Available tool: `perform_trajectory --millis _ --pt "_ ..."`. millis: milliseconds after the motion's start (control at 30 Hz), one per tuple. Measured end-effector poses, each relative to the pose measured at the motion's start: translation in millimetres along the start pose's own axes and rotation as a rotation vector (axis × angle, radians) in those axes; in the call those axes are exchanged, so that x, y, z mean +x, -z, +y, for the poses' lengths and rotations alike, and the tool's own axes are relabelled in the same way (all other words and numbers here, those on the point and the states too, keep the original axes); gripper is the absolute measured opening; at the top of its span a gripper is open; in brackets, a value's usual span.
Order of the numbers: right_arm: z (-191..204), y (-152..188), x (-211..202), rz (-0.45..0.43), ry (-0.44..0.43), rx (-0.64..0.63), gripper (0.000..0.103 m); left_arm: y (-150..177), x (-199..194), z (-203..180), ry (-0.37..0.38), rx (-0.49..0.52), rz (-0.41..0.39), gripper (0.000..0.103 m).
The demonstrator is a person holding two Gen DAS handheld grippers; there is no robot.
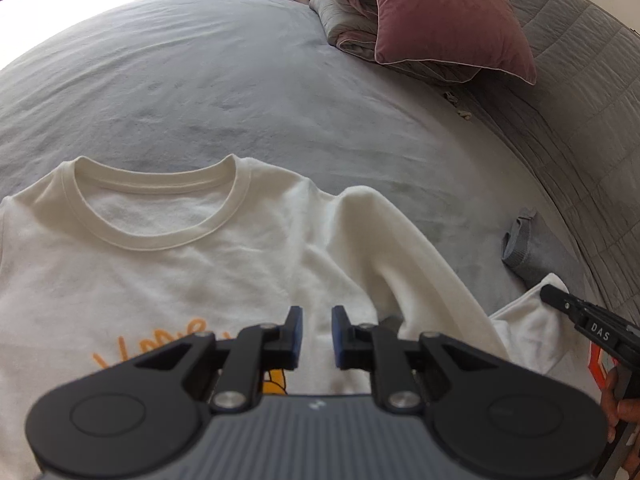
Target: Fold clothes
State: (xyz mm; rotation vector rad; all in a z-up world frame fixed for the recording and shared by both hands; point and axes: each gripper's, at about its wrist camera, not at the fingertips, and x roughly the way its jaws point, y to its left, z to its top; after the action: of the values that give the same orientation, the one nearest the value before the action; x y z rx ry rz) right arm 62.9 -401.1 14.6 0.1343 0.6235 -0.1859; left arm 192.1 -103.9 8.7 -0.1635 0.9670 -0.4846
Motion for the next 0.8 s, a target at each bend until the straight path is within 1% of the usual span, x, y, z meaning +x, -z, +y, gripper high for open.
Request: perform_trajectory --millis 167,267,400,467,533,567,600,633,700,733,767,800 --pt "-48 -1 -12 -0.018 0.088 0.089 0.009 -10 18 -9 -0.058 0.040 0.008 0.014" --pt "-77 2 -18 -0.005 0.147 0.183 0.009 -15 28 -14 -0.094 0.069 0.010 0.014" --pt "-109 7 -18 0.083 0.206 0.322 0.009 -19 39 -17 -0.115 0.090 0.016 0.014" --pt "-124 8 -13 0.139 0.200 0.388 0.009 -19 43 -19 -0.114 0.095 0.021 0.014" --pt "-134 10 -6 0.174 0.170 0.425 0.010 -17 48 -22 -0.111 0.103 0.028 0.014" --pt "-138 10 -3 0.189 0.153 0.439 0.013 -16 50 -24 -0.110 0.107 0.031 0.014" --pt "-142 12 -1 0.193 0.136 0.448 0.013 -15 51 -25 -0.109 0.110 0.033 0.014" --pt "-144 13 -2 0.185 0.122 0.449 0.017 -14 52 -27 -0.106 0.115 0.034 0.014" --pt "-148 13 -6 0.168 0.110 0.438 0.021 -13 53 -32 -0.102 0.127 0.036 0.014" --pt "-150 12 -9 0.155 0.108 0.425 0.026 -12 54 -35 -0.101 0.135 0.036 0.014" --pt "-152 12 -13 0.138 0.108 0.408 0.037 -12 54 -37 -0.098 0.140 0.037 0.014" --pt "-154 12 -18 0.121 0.107 0.389 0.043 -12 54 -39 -0.096 0.145 0.038 0.014"
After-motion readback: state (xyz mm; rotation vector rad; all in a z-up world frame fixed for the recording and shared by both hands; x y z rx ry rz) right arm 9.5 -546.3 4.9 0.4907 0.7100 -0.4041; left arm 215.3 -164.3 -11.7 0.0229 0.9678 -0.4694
